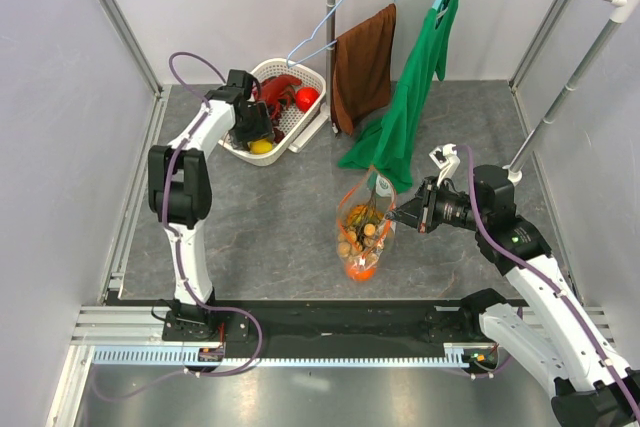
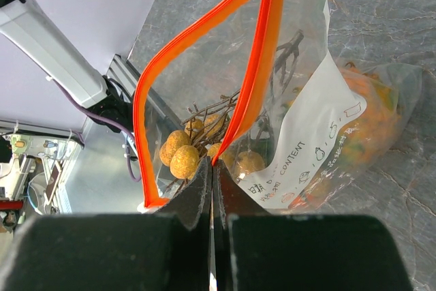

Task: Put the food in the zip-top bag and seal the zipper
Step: Pick up the fake fruit from the bin, then place the fake fruit in the zipper food storage bag, then adjust the zipper food storage bag at the center of the board, then zip the zipper food storage bag at the center of the board.

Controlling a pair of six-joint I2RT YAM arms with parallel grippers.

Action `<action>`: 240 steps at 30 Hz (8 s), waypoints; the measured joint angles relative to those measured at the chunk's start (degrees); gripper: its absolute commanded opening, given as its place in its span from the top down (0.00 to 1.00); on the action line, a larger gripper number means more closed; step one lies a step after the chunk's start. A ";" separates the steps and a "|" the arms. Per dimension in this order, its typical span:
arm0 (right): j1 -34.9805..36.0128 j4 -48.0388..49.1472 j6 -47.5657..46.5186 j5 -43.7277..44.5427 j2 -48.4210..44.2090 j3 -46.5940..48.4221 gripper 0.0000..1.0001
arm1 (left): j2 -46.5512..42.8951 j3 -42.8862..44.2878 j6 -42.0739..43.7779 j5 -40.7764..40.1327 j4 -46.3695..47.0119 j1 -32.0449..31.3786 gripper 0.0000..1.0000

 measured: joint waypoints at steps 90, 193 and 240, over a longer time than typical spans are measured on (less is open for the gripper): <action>-0.07 2.97 3.23 -1.64 -2.54 -0.55 1.00 | -55.17 -20.33 56.15 28.06 -3.87 -44.37 0.18; 10.67 20.83 -26.25 13.60 -12.90 -14.10 0.50 | -39.36 -20.59 38.88 33.53 9.88 -39.60 0.98; 10.67 26.03 -28.06 11.28 -15.21 -17.22 1.00 | -39.04 -19.76 60.08 25.59 13.88 -48.85 0.41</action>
